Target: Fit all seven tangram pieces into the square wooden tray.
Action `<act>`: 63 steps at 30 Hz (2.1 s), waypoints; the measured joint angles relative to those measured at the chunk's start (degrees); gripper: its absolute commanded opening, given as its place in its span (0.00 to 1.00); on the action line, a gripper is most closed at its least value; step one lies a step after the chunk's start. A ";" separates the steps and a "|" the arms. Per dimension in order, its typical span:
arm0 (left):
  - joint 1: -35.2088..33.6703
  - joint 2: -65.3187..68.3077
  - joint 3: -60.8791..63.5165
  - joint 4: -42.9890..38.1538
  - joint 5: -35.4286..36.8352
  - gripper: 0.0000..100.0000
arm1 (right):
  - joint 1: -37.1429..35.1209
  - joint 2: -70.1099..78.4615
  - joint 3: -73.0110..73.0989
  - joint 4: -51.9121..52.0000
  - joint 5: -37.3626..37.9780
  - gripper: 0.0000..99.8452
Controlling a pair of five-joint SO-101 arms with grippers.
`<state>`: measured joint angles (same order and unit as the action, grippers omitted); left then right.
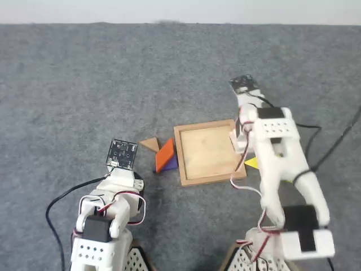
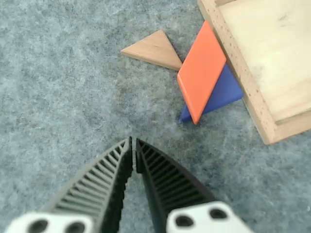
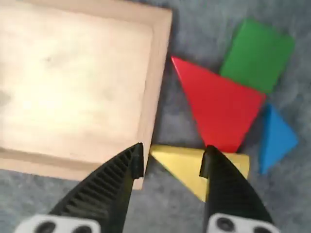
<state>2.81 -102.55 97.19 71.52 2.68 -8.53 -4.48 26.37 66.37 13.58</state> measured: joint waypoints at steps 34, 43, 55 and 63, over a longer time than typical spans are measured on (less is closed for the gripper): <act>0.00 0.00 0.00 0.00 0.00 0.01 | 6.68 23.82 -11.60 -6.77 19.08 0.33; 0.00 0.00 0.00 0.00 0.00 0.01 | 6.68 23.82 -11.60 -6.77 19.43 0.19; 0.00 0.00 0.00 0.00 0.00 0.01 | 7.21 23.74 -11.87 -7.12 17.49 0.16; 0.00 0.00 0.00 0.00 0.00 0.01 | 7.74 14.24 -10.81 -7.12 12.13 0.16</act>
<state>2.81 -102.55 97.19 71.52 2.68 -0.79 9.76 15.56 59.25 25.71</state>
